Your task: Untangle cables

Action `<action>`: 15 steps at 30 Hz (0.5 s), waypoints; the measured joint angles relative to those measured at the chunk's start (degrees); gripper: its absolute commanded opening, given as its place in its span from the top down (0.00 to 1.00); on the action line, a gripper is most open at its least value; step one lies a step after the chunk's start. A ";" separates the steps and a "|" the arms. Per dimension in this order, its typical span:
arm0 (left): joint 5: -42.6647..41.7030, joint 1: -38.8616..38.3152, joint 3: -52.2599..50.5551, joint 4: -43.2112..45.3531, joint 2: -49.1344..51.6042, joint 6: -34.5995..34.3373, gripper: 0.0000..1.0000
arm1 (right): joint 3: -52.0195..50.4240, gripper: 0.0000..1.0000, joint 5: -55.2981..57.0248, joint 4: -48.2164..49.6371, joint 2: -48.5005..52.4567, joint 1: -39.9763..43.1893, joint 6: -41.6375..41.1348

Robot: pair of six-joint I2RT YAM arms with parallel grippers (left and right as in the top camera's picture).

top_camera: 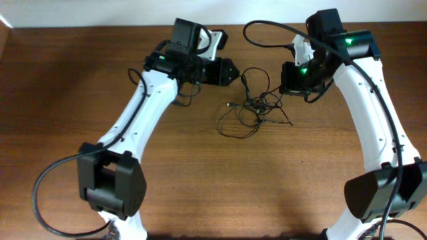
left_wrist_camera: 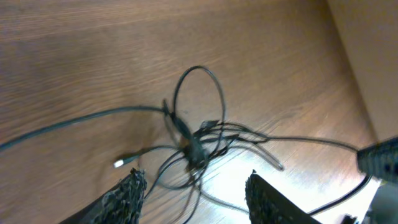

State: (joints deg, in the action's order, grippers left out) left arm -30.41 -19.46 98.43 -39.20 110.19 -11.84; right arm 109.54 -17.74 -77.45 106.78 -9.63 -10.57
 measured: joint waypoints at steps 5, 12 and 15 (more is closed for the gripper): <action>0.92 -5.16 -0.09 7.37 7.67 -6.67 0.44 | 0.00 0.96 0.00 -0.04 0.00 0.00 -0.22; 4.39 -8.17 -0.63 12.22 14.86 -12.66 1.00 | 0.00 0.96 0.42 -0.02 0.00 0.00 -0.22; 4.28 -5.16 -0.59 11.17 14.73 -12.87 1.00 | 0.00 0.96 3.17 -0.98 0.00 0.98 -1.25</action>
State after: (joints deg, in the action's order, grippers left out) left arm -26.13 -24.62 97.84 -28.03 124.92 -24.71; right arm 109.54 -14.57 -78.43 106.78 -8.64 -11.81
